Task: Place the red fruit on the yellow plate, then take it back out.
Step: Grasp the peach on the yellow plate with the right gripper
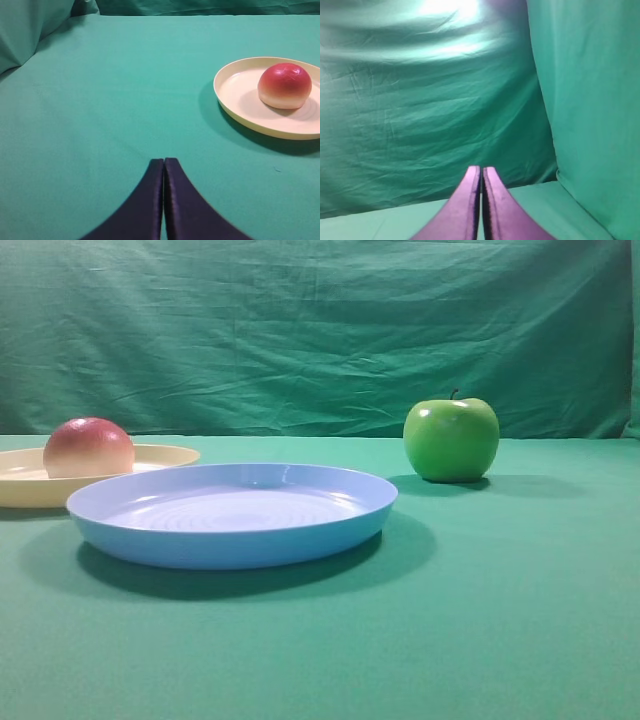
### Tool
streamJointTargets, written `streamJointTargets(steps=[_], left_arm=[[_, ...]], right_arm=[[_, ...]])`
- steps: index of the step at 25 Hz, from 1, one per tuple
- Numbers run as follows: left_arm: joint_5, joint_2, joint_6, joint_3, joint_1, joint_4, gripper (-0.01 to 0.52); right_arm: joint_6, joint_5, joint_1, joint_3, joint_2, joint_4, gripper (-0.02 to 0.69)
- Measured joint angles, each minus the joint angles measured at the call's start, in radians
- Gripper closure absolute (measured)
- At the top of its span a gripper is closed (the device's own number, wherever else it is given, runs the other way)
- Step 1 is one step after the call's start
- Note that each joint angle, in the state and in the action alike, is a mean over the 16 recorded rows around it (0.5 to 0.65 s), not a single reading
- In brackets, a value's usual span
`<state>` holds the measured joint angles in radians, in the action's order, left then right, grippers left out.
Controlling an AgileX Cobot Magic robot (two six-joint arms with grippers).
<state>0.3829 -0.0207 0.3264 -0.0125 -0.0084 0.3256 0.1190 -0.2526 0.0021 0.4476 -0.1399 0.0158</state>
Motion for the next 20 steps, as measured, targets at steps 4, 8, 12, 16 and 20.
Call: streamJointTargets(steps=[4,8,12,16,20], left_arm=[[0.0,0.0,0.0,0.0,0.0,0.0,0.514],[0.0,0.0,0.0,0.0,0.0,0.0,0.514],[0.0,0.0,0.0,0.0,0.0,0.0,0.514],[0.0,0.0,0.0,0.0,0.0,0.0,0.514],[0.0,0.0,0.0,0.0,0.0,0.0,0.514]], right_arm=[[-0.005,-0.01,0.0,0.066,-0.111,-0.009,0.658],[-0.006,-0.005,0.005,0.114,-0.235,-0.02,0.646],[-0.008,-0.001,0.027,0.156,-0.357,-0.03,0.633],[-0.024,-0.013,0.074,0.209,-0.485,-0.036,0.62],[-0.068,-0.049,0.144,0.284,-0.627,-0.039,0.614]])
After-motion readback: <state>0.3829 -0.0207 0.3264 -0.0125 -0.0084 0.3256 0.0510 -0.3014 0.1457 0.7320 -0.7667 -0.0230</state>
